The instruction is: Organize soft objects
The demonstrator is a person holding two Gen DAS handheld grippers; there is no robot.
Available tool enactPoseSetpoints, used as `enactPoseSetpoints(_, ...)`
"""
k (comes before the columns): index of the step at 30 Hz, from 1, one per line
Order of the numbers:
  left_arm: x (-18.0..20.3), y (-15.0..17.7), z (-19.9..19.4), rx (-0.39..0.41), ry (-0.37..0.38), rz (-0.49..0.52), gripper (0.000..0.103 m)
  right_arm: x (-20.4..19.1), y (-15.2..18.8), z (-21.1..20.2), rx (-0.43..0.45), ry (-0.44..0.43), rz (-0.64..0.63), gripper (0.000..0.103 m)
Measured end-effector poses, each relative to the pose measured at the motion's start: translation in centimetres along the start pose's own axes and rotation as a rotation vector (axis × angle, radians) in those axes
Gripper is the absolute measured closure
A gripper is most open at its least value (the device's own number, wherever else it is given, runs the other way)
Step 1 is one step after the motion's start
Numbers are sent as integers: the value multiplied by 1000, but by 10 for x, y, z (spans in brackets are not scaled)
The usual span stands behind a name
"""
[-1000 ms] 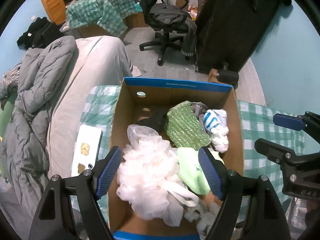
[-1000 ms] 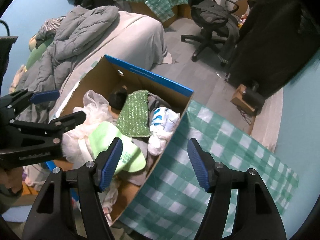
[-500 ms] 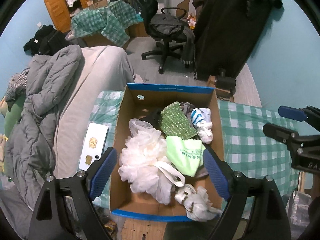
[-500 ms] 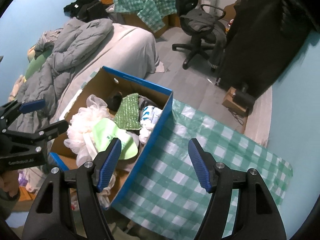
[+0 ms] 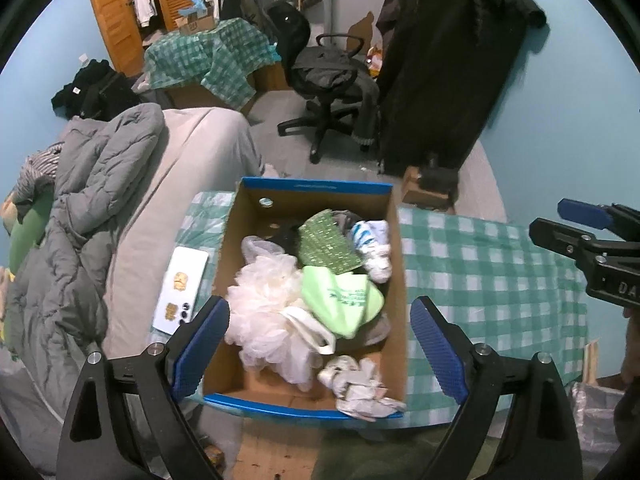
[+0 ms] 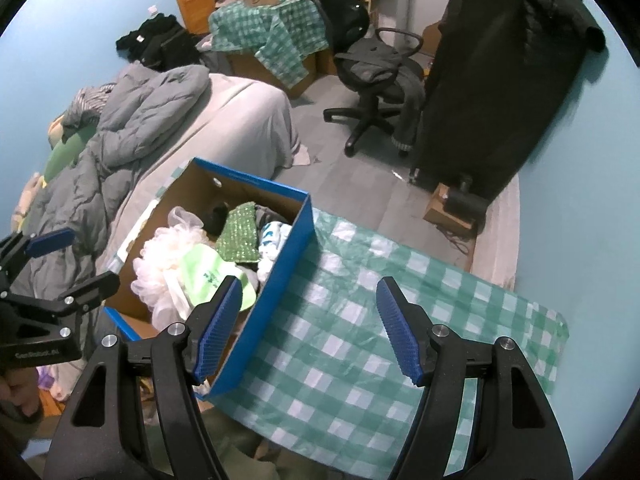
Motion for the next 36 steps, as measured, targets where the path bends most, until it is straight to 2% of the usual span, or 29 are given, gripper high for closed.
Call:
enactPoseSetpoints(3,5,0,-7,27,2,5,4,5,1,-9,14,5,19,34)
enactPoseSetpoints(9,15,-5,-19,72,20,-8,4,12,6,-19,33,14,53,34)
enactPoseSetpoints(14,18,-7,-25,90,6,-21,4,20,10,-25,41,13,83,34)
enactPoseSetpoints(26,17,-4,-27,70,-38,-18,4,24,12,-28,42,17,87,34)
enactPoseSetpoints(36,13,-1,-26,56,-47,-20,4,23,13,-28,41,17,90,34)
Point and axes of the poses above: each gripper's, at about its wrist camera, not at the fingertips, and z roughly the way its jaws point, x to its right, y to its underside, the point moved 9 cm from there along z, roughly the way its jaws point, and after that the axes turned 5 degrees about -y, right-handed, at the moved point
